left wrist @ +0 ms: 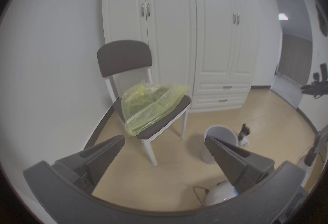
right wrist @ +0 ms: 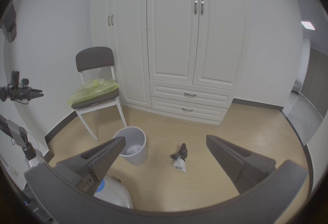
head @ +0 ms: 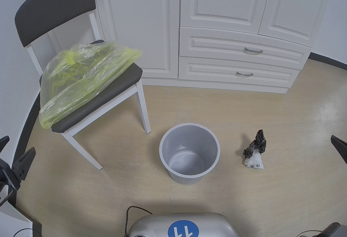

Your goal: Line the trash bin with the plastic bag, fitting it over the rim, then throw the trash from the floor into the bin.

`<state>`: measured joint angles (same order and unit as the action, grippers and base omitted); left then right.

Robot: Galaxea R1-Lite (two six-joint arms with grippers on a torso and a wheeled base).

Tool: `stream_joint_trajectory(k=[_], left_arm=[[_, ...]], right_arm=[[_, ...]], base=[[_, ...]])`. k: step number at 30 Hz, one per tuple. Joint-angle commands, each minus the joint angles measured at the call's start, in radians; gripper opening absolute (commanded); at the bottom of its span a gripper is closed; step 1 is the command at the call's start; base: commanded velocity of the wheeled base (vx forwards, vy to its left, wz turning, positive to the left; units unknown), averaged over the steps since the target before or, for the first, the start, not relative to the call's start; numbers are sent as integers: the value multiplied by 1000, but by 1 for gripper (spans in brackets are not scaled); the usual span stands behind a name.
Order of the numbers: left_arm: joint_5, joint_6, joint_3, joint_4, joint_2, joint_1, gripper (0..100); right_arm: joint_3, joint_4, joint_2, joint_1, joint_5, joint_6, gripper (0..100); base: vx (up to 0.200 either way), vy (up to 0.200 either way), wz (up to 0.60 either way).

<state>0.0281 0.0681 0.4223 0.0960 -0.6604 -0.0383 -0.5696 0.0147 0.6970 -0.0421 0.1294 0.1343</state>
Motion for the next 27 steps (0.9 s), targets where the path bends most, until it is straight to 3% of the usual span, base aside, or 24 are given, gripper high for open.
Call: stream_joint_trajectory(k=[1,7,13,16,24,27], left_arm=[[-109,59,50,5,-254,-2,100],[-191,167,124,2,-347,-48,100],[-307,277,176,7,-450,-89,100],[-321,297,213,21,-527,-106,100],[-390,309,269,206,-806,-89,100],[-401,354,282,240,-854,-71,100]], right_arm=[[-33,-12,121,-19,-20,-10,100],[-61,-145,133,-22,-24,-85,100],[-35,-165,136,-90,-27,-84,100],[-36,-170,151,-93,-25,-84,100],[-35,-168,157,-93,-24,-87,100],[-32,-168,160,-93,-22,-87,100]], base=[[0,0,0],[0,0,0],[0,0,0],[0,0,0],[0,0,0],[0,0,0]])
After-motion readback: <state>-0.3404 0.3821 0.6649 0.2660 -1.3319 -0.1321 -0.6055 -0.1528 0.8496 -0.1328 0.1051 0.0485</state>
